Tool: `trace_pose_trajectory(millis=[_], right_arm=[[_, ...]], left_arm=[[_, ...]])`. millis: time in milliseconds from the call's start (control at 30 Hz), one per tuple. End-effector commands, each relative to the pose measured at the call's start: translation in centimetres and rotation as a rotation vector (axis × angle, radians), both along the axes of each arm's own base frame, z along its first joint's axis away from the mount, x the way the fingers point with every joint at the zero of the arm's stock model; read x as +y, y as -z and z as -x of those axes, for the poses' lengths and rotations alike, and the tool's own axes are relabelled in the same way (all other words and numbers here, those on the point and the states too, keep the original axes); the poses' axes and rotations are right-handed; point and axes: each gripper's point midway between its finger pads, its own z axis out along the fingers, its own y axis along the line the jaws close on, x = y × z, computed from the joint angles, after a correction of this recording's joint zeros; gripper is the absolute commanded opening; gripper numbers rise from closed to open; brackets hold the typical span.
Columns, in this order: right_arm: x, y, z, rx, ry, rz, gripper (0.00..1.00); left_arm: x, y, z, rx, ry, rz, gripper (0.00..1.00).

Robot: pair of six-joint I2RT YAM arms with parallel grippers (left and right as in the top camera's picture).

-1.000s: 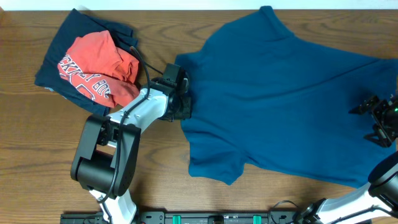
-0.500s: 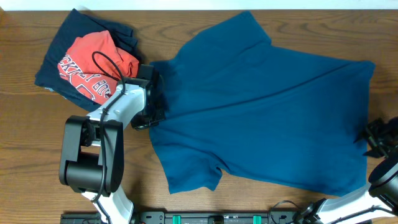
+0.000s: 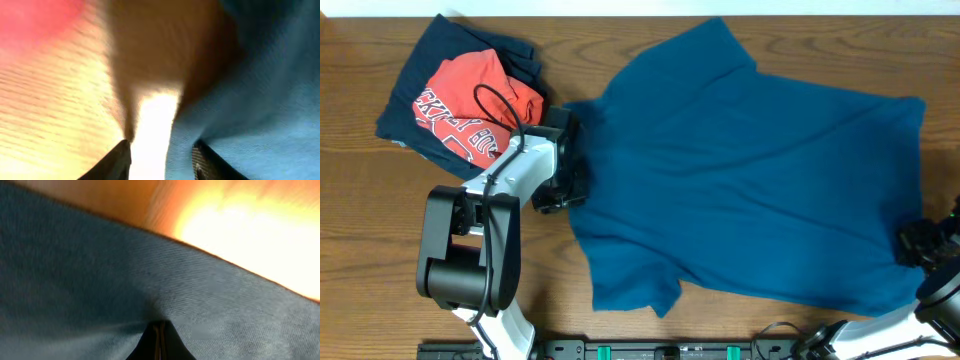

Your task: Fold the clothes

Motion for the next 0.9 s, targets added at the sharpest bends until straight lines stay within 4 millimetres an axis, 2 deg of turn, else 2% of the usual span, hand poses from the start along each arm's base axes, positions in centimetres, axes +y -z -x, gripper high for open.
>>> trace_pose_trajectory(millis=[0,67,133,200,300,367,467,500,700,767,867], right_arm=[[-3.7,-1.3,0.7,0.035,0.076,0.109,0.01],[-4.5,-2.3,0.1,0.008,0.084,0.115,0.02],[-4.8,-3.2,-1.3,-0.047,0.032,0.096,0.14],[-5.3,-4.6,-2.4,-0.086,0.012,0.093,0.17],[-5.1,-7.1,-5.7,-0.241,-0.106,0.044,0.19],[-4.0,-9.5,-8.7,-0.407,-0.225,-0.004,0.23],[-2.1,-12.5,-11.6,-0.589,-0.31,-0.048,0.23],[-1.5,-13.2,-12.1,-0.622,-0.329,-0.056,0.23],[2.7,-15.7,-13.9,-0.683,-0.487,-0.08,0.24],[4.5,-15.8,-14.3,-0.674,-0.529,-0.108,0.25],[7.3,-15.6,-14.7,-0.647,-0.591,-0.159,0.25]], left_arm=[[-1.8,-2.4,-1.5,-0.059,0.031,0.093,0.49],[-2.4,-3.5,-2.0,-0.09,0.035,0.129,0.5],[-3.0,-4.5,-2.7,-0.122,0.04,0.159,0.51],[-3.4,-5.5,-3.2,-0.152,0.043,0.187,0.52],[-4.5,-6.8,-3.9,-0.195,0.074,0.248,0.52],[-5.4,-7.4,-4.8,-0.244,0.11,0.292,0.5],[-6.4,-8.1,-7.3,-0.361,0.177,0.313,0.29],[-6.9,-8.4,-8.1,-0.405,0.205,0.318,0.27],[-10.4,-10.6,-13.4,-0.681,0.379,0.323,0.26],[-10.5,-10.2,-14.8,-0.728,0.387,0.281,0.27],[-9.8,-8.5,-16.6,-0.758,0.368,0.212,0.32]])
